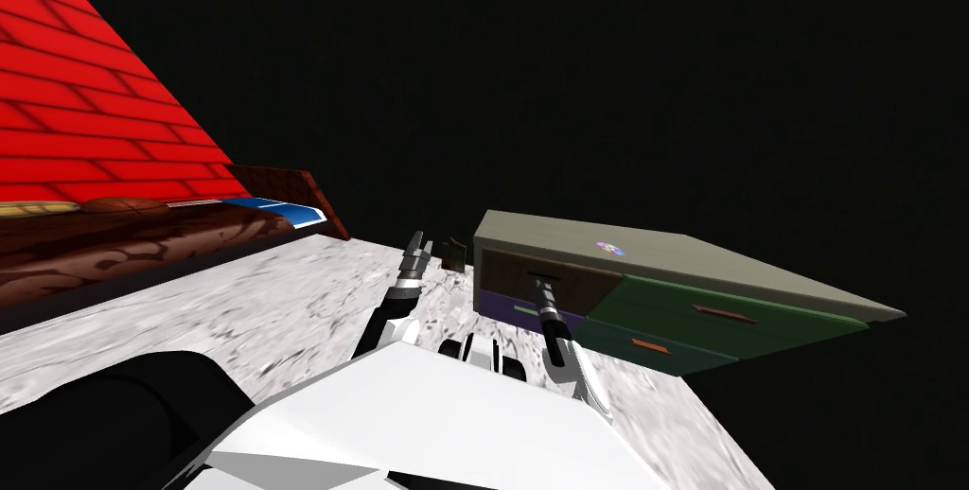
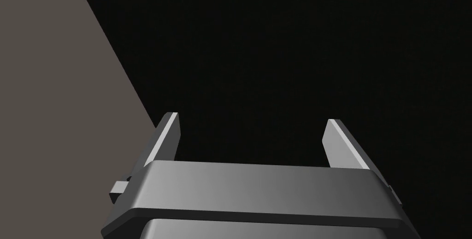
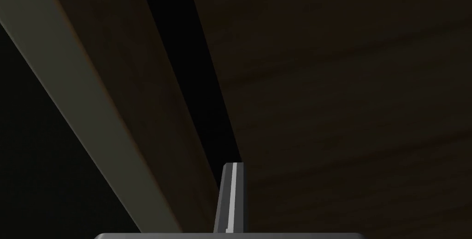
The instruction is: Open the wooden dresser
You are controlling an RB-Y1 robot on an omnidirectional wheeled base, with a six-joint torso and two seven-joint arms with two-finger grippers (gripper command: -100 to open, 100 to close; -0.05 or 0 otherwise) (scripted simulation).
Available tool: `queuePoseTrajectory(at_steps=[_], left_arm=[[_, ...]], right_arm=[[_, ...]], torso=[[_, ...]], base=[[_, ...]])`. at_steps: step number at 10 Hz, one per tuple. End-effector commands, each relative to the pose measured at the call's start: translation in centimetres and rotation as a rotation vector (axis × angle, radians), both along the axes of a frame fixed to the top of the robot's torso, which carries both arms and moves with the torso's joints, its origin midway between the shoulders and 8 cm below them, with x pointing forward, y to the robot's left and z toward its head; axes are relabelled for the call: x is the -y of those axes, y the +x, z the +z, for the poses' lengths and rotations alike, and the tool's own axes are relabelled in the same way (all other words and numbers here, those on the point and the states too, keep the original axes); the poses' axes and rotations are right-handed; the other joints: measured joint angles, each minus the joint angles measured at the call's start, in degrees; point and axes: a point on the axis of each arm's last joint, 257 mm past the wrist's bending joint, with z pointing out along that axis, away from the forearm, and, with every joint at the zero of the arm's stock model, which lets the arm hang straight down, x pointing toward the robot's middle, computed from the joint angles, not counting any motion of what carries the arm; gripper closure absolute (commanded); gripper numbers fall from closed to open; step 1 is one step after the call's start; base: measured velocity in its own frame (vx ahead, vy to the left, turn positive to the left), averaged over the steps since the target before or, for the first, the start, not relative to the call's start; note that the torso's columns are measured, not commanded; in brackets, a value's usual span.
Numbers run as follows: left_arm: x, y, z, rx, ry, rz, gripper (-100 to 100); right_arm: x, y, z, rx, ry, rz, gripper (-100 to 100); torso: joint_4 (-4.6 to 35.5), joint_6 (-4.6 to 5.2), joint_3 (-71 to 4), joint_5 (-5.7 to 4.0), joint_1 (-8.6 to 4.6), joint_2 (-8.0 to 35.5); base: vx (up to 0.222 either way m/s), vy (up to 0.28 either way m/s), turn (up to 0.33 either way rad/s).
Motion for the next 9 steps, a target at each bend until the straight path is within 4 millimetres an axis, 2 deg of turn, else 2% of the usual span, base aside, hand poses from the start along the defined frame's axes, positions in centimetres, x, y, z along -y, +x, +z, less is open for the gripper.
queuePoseTrajectory(at_steps=[1, 3, 4, 9], left_arm=[[0.0, 0.0, 0.0, 0.000, 0.000, 0.000, 0], [0.0, 0.0, 0.0, 0.000, 0.000, 0.000, 0], [0.0, 0.0, 0.0, 0.000, 0.000, 0.000, 0], [0.0, 0.0, 0.0, 0.000, 0.000, 0.000, 0]], right_arm=[[0.0, 0.1, 0.2, -0.001, 0.000, -0.002, 100], [-0.1, 0.1, 0.3, 0.000, -0.001, -0.001, 100], [1.2, -0.1, 0.3, -0.002, -0.037, 0.007, -100], [4.7, -0.8, 0.4, 0.001, -0.133, 0.041, -100]], torso=[[0.00, 0.00, 0.00, 0.00, 0.00, -0.01], [-0.08, 0.00, -0.18, -0.03, -0.09, -0.28], [-0.18, 0.00, -0.41, -0.01, -0.03, -0.69], [-0.09, 0.00, -0.20, 0.00, 0.00, -0.33]], base=[[-0.210, -0.005, 0.002], [-0.162, -0.017, 0.003], [-0.014, 0.007, -0.025], [0.058, 0.038, -0.044]])
